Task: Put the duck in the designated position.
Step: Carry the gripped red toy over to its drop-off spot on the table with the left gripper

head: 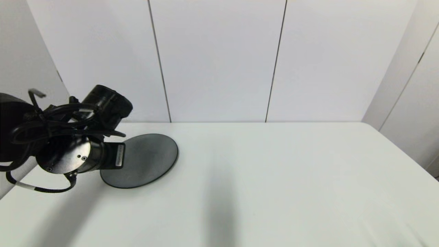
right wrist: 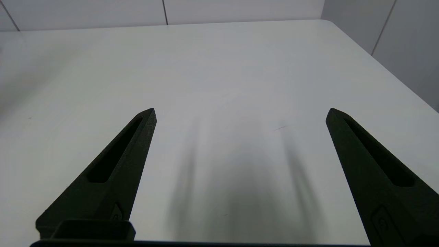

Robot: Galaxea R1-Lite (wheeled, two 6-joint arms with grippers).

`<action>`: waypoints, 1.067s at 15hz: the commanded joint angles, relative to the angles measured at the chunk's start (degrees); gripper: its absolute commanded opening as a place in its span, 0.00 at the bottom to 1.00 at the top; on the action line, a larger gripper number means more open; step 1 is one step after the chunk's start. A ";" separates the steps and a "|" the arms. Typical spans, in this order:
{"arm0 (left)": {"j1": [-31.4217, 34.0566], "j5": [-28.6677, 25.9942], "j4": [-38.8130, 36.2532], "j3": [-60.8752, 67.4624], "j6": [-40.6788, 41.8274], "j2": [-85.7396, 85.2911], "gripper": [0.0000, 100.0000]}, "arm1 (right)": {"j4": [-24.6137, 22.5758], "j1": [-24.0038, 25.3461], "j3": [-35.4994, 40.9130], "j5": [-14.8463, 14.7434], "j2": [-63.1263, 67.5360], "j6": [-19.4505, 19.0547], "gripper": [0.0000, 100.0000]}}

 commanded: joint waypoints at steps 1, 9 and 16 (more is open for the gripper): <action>9.86 -4.36 -7.36 -0.82 8.02 3.67 0.00 | -0.02 0.01 0.00 -0.03 0.07 0.00 1.00; 21.73 -23.52 -12.64 -13.21 30.08 12.98 0.00 | -0.02 0.01 0.00 -0.03 0.07 0.00 1.00; 28.32 -37.41 -12.37 -26.04 52.23 22.56 0.00 | -0.02 0.01 0.00 -0.03 0.07 0.00 1.00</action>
